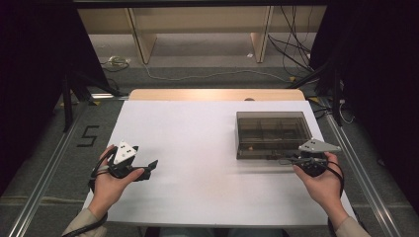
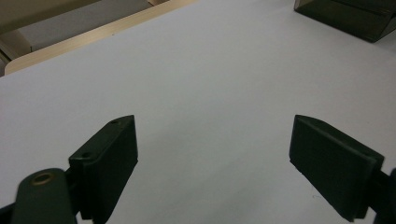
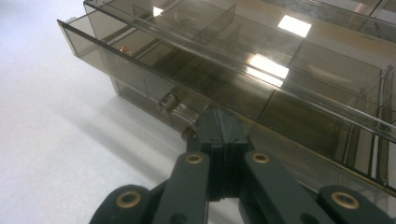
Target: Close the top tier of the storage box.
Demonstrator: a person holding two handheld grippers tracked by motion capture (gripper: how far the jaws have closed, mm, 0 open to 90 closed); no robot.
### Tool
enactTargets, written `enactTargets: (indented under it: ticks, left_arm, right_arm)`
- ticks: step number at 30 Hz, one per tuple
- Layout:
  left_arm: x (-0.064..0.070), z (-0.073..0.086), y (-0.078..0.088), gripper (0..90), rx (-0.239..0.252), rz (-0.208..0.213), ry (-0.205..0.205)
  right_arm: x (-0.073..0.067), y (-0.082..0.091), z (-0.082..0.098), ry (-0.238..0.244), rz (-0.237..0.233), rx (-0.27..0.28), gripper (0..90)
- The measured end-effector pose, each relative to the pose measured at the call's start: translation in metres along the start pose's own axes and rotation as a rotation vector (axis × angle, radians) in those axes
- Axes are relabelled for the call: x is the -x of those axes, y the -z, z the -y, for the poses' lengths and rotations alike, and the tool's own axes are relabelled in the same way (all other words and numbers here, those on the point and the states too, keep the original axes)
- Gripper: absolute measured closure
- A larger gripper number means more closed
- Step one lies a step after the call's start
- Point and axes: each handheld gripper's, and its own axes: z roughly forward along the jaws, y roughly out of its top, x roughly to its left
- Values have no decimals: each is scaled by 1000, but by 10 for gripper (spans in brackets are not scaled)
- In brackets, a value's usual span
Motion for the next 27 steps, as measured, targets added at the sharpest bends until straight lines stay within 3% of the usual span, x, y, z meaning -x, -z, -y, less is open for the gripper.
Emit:
enactTargets:
  ticks: [27]
  left_arm:
    - [0,0,0,152,-3,1,-2]
  right_arm:
    - [2,-5,-3,-2,10,-1,900]
